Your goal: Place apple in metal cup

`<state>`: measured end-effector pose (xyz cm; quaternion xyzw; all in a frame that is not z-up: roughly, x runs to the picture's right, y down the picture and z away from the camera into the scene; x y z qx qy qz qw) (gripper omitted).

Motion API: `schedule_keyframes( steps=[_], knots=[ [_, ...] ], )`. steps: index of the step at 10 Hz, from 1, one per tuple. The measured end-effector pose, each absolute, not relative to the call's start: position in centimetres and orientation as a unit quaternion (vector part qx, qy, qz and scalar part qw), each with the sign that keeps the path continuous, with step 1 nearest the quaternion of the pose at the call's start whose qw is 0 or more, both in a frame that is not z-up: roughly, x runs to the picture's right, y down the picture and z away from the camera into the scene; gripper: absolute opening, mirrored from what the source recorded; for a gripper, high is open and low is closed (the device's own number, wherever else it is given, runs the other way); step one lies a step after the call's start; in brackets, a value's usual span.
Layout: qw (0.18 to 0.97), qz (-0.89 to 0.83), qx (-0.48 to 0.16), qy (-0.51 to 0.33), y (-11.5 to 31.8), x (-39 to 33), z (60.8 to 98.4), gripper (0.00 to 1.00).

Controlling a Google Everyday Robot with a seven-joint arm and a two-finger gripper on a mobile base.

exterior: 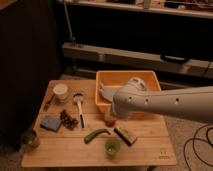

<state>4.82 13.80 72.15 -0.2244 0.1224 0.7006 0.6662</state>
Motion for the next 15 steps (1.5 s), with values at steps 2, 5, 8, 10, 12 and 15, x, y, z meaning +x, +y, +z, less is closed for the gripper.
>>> schedule_keyframes(
  steps=[2,5,8,10,12,15],
  knots=[
    [0.667,0.699,-0.229,0.121,13.6,5.2,73.2,0.65],
    [0.668,0.691,-0.245,0.128,13.5,5.0,75.3,0.65],
    [0.664,0.691,-0.249,0.14,14.1,4.9,76.8,0.65],
    [0.666,0.69,-0.243,0.146,14.3,4.5,77.8,0.65],
    [0.67,0.685,-0.244,0.149,14.4,3.9,78.5,0.65],
    [0.671,0.681,-0.248,0.157,15.1,3.7,80.3,0.65]
  ],
)
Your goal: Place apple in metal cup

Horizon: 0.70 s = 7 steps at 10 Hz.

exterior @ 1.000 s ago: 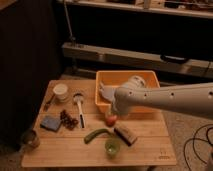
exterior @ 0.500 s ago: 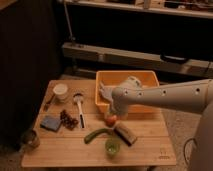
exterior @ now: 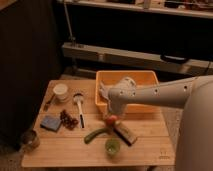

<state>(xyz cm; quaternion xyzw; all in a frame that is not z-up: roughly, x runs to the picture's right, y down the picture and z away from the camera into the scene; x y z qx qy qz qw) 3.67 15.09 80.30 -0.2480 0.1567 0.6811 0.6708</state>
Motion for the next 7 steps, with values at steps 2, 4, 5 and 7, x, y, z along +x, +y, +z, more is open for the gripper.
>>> schedule_keyframes(
  steps=[2,4,5,7],
  knots=[
    [0.671,0.679,-0.254,0.157,15.6,3.1,81.3,0.65],
    [0.671,0.678,-0.256,0.157,15.6,3.0,81.8,0.65],
    [0.672,0.676,-0.258,0.157,15.6,2.5,82.1,0.65],
    [0.674,0.672,-0.261,0.159,15.8,2.0,82.5,0.65]
  ],
)
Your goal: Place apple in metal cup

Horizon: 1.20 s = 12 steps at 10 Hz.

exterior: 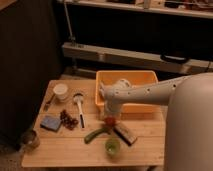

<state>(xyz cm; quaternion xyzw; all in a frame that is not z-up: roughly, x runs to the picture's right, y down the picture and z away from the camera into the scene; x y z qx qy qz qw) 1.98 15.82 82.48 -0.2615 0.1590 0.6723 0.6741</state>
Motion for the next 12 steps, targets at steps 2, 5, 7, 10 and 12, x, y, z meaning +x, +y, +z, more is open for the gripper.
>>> schedule_keyframes(
  steps=[2,5,7,10,12],
  knots=[
    [0.675,0.671,-0.259,0.163,16.2,1.9,83.0,0.65],
    [0.682,0.667,-0.248,0.167,16.6,1.8,83.6,0.65],
    [0.685,0.665,-0.244,0.168,16.7,1.8,83.8,0.65],
    [0.685,0.665,-0.242,0.173,17.0,1.7,84.3,0.62],
    [0.683,0.665,-0.244,0.179,17.5,1.6,84.9,0.41]
  ],
)
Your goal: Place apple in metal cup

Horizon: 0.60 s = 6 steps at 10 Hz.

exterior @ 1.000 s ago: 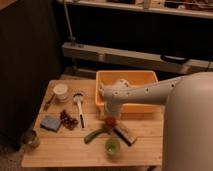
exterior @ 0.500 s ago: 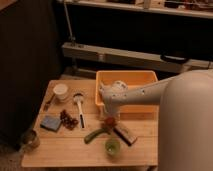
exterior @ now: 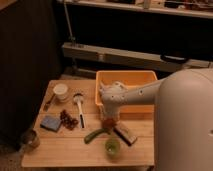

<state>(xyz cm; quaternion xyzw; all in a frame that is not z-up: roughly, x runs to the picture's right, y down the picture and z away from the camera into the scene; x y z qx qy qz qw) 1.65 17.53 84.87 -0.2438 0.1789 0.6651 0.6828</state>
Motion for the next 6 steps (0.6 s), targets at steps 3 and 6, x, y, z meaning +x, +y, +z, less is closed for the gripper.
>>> schedule_keyframes(
  steps=[3,6],
  knots=[
    [0.684,0.666,-0.239,0.179,17.5,1.6,84.7,0.13],
    [0.695,0.659,-0.227,0.174,15.2,0.4,81.4,0.0]
  ],
)
